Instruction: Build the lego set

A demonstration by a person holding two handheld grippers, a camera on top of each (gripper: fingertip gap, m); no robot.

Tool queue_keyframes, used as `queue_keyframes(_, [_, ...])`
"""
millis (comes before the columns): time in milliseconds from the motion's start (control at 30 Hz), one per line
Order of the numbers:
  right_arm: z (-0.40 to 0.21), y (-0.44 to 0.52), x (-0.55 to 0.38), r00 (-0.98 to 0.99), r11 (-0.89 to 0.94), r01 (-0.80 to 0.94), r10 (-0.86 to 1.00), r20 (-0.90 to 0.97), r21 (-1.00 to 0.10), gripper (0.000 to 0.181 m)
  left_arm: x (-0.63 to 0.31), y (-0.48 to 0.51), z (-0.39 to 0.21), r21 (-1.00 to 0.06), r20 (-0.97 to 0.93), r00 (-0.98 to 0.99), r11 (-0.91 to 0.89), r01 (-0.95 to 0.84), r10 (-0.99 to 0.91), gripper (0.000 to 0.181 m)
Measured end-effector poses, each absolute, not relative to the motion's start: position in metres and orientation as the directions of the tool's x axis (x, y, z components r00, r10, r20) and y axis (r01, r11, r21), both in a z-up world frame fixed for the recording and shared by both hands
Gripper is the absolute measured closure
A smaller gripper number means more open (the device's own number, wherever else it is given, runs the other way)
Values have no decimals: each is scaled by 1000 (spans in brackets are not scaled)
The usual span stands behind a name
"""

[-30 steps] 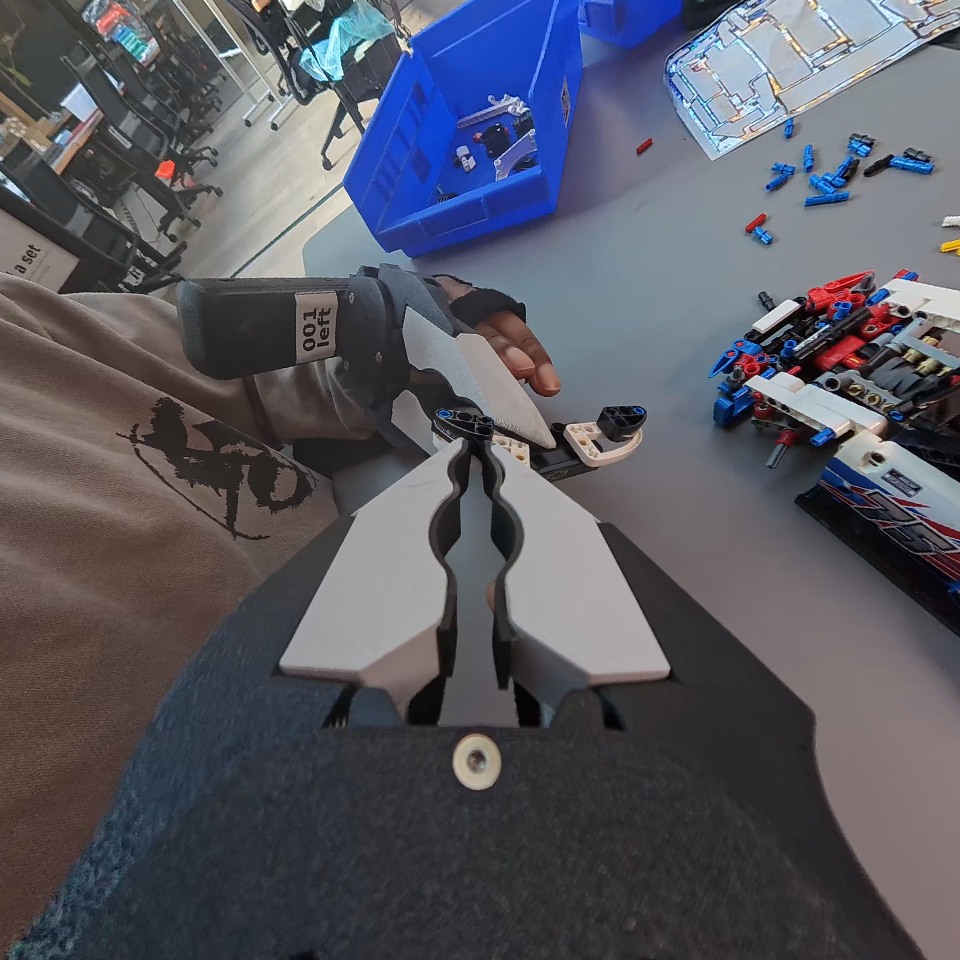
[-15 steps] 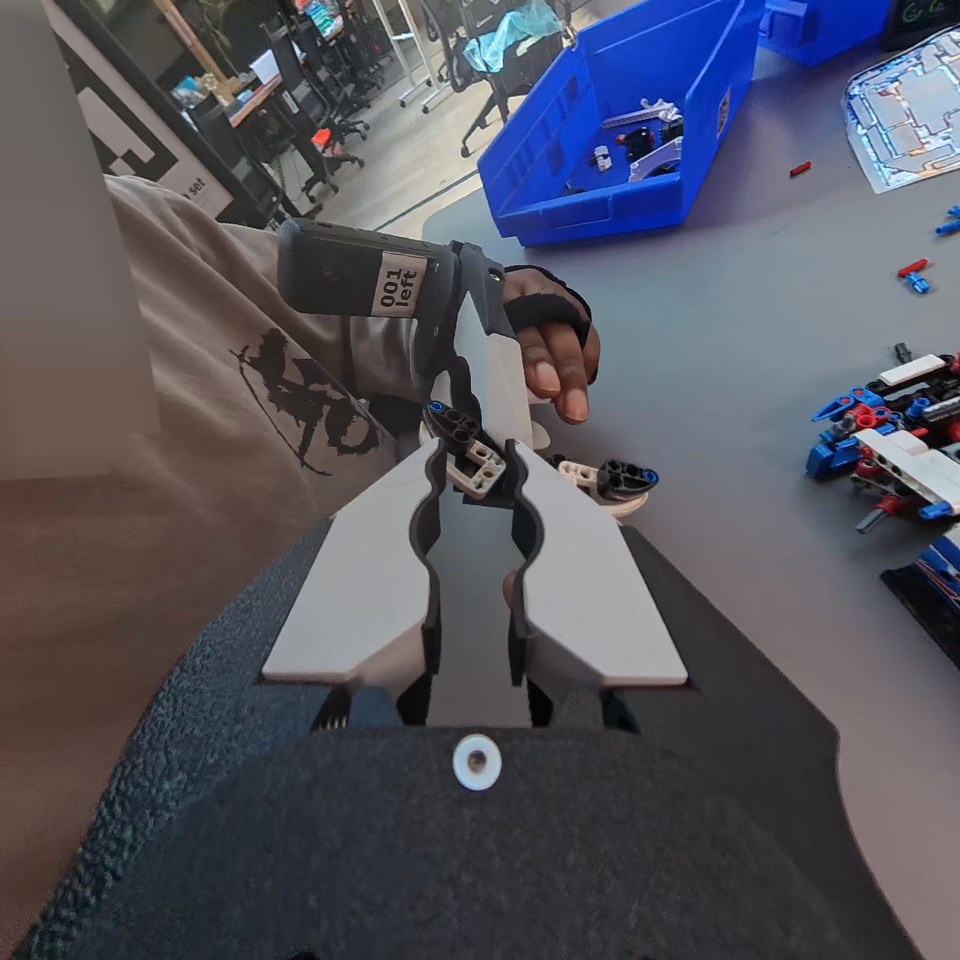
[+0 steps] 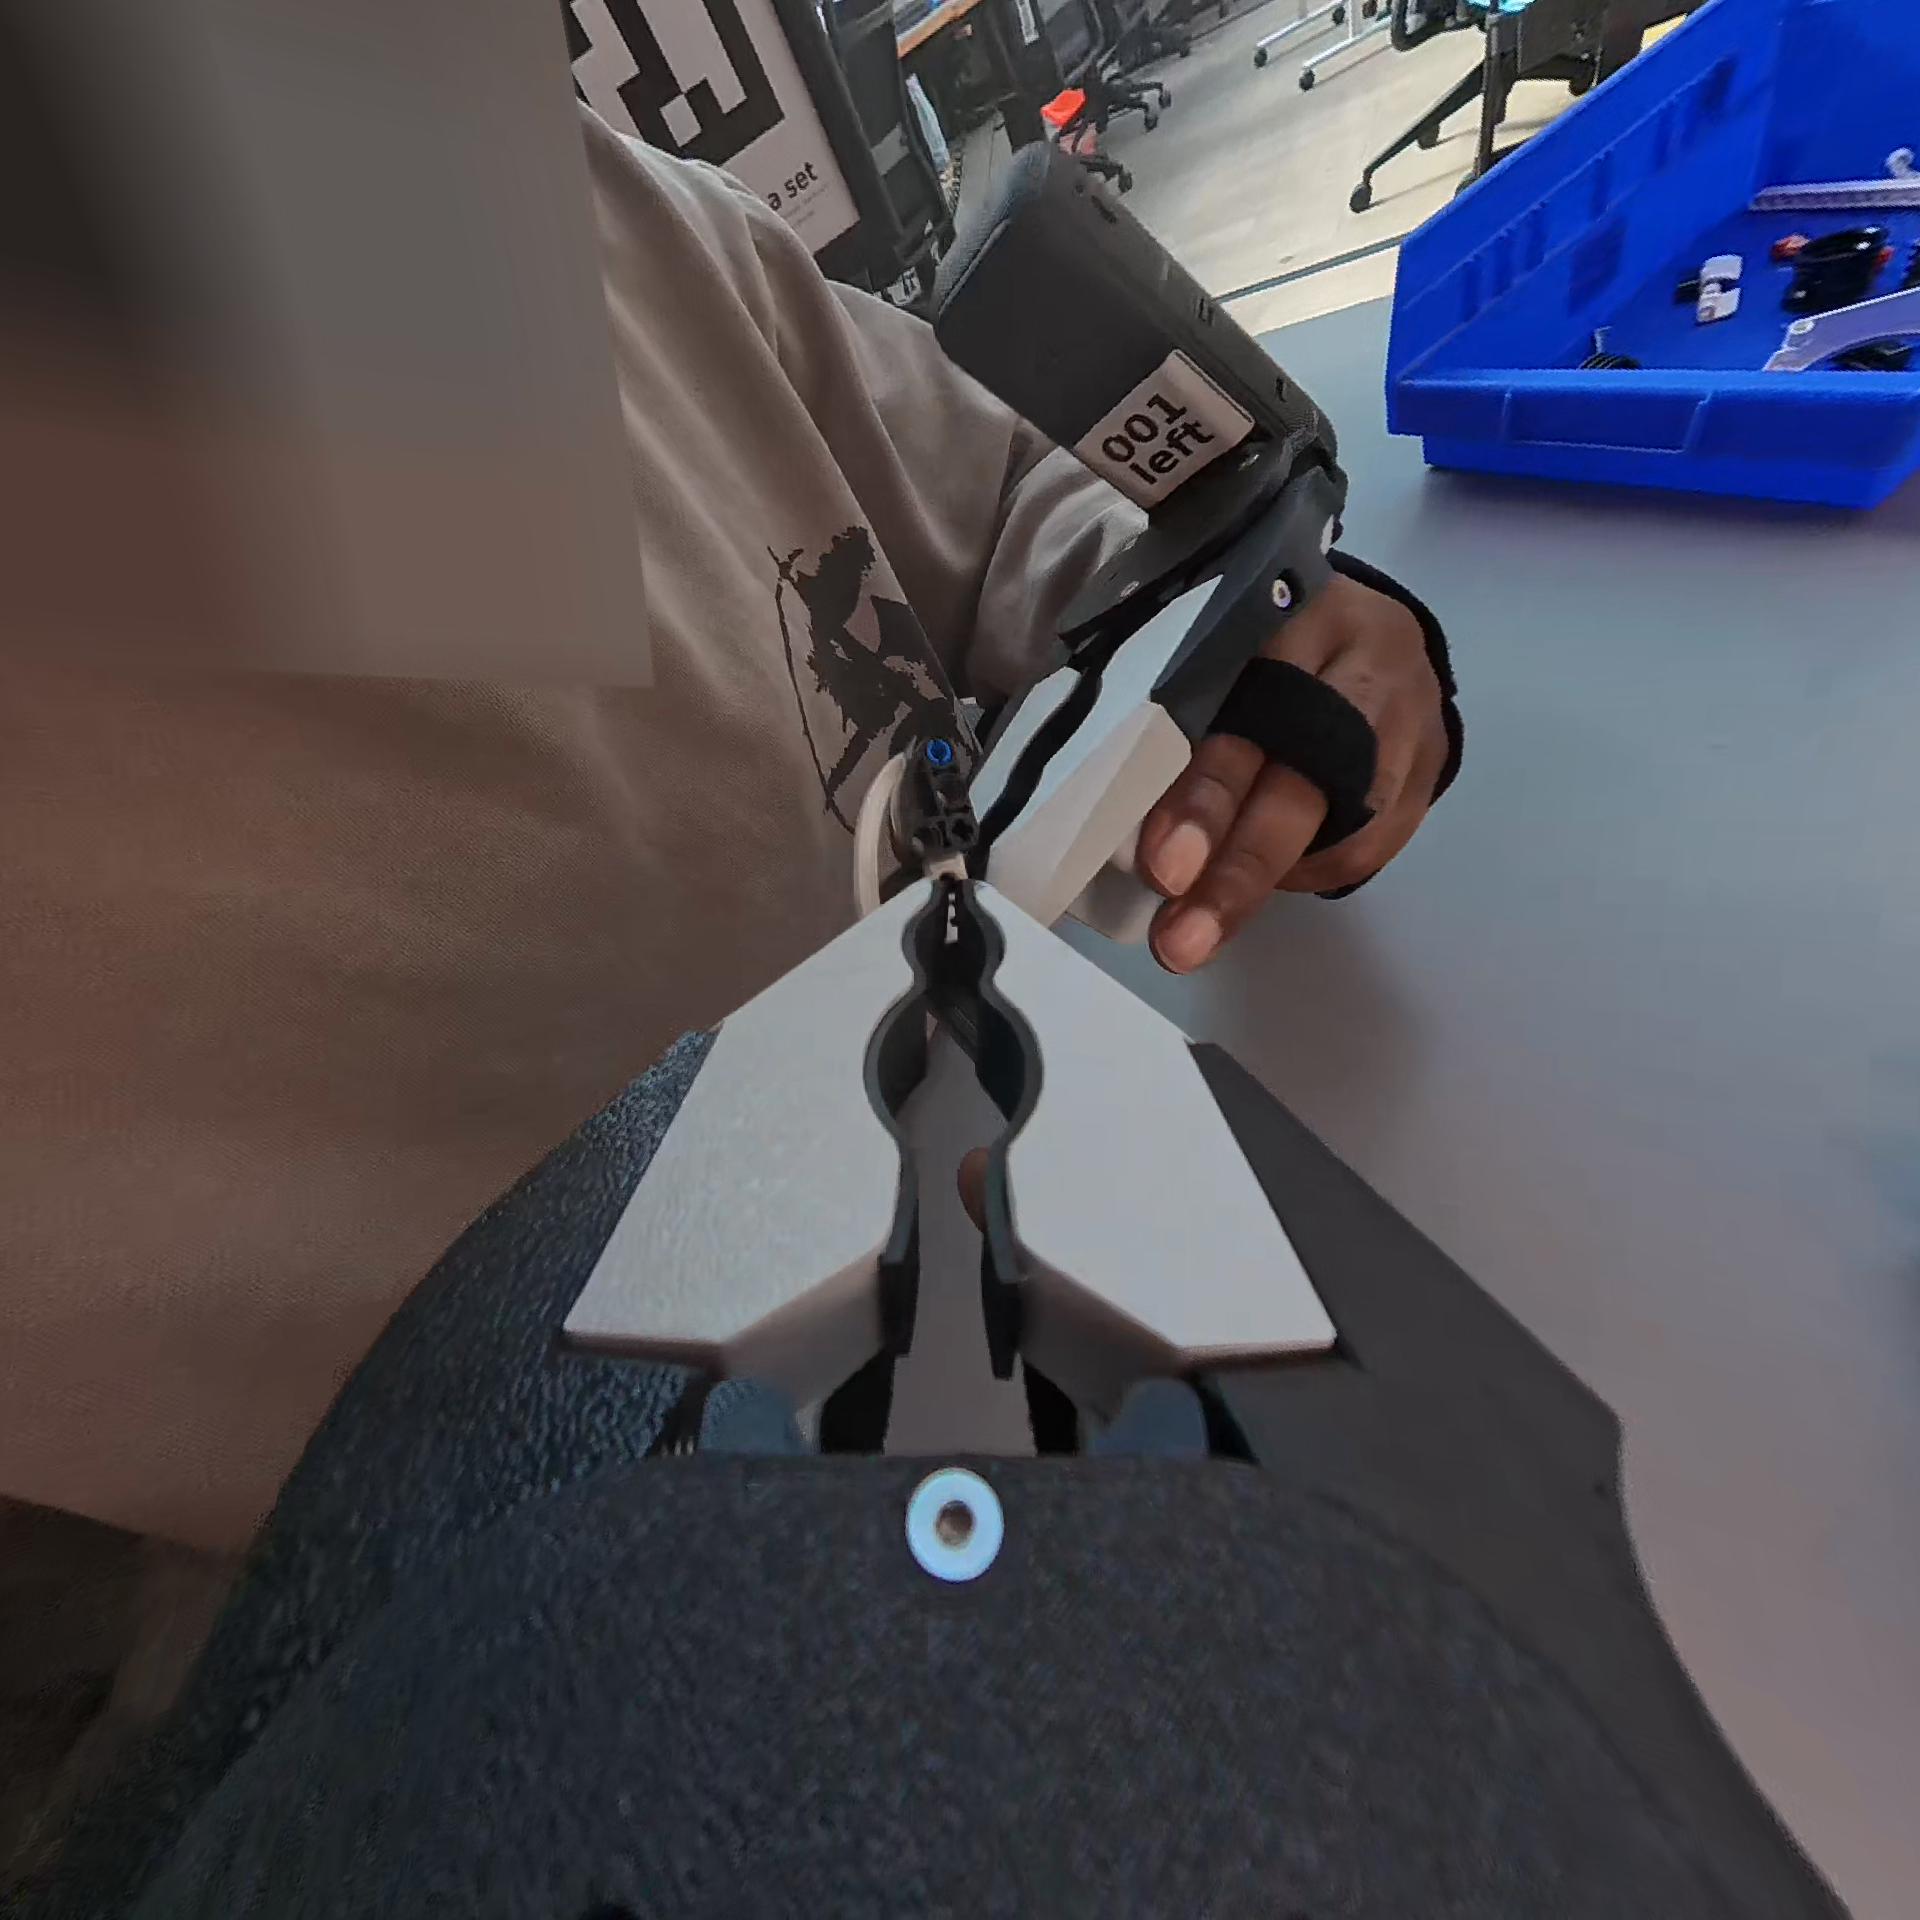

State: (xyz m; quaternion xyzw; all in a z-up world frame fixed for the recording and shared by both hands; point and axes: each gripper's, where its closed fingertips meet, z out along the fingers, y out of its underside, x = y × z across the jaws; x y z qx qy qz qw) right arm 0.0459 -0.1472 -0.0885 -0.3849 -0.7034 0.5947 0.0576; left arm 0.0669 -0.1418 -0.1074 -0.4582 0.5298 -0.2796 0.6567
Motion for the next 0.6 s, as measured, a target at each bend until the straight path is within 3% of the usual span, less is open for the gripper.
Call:
queue_keyframes(267, [-71, -149, 35, -735, -10, 481, 541, -409, -877, 162, 64, -148, -105, -966, -253, 196, 259, 2, -947, 173])
queue_keyframes(600, [-89, -148, 16, -601, -94, 699, 460, -654, -709, 174, 57, -132, -120, -971, -240, 242, 228, -76, -940, 172])
